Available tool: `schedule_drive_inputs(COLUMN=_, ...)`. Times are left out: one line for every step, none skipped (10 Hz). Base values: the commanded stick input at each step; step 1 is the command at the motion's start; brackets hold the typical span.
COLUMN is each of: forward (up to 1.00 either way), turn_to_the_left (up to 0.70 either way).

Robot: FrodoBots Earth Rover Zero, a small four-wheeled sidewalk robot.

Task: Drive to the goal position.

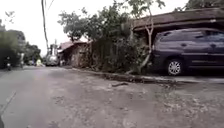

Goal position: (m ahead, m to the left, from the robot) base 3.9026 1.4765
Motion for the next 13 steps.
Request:
schedule_drive_inputs(forward=1.0, turn_to_the_left=0.27)
schedule_drive_inputs(forward=1.0, turn_to_the_left=0.27)
schedule_drive_inputs(forward=1.0, turn_to_the_left=0.27)
schedule_drive_inputs(forward=1.0, turn_to_the_left=0.27)
schedule_drive_inputs(forward=1.0, turn_to_the_left=0.27)
schedule_drive_inputs(forward=1.0, turn_to_the_left=0.27)
schedule_drive_inputs(forward=1.0, turn_to_the_left=0.27)
schedule_drive_inputs(forward=1.0, turn_to_the_left=0.27)
schedule_drive_inputs(forward=1.0, turn_to_the_left=0.27)
schedule_drive_inputs(forward=1.0, turn_to_the_left=0.27)
schedule_drive_inputs(forward=1.0, turn_to_the_left=0.27)
schedule_drive_inputs(forward=1.0, turn_to_the_left=0.27)
schedule_drive_inputs(forward=1.0, turn_to_the_left=0.27)
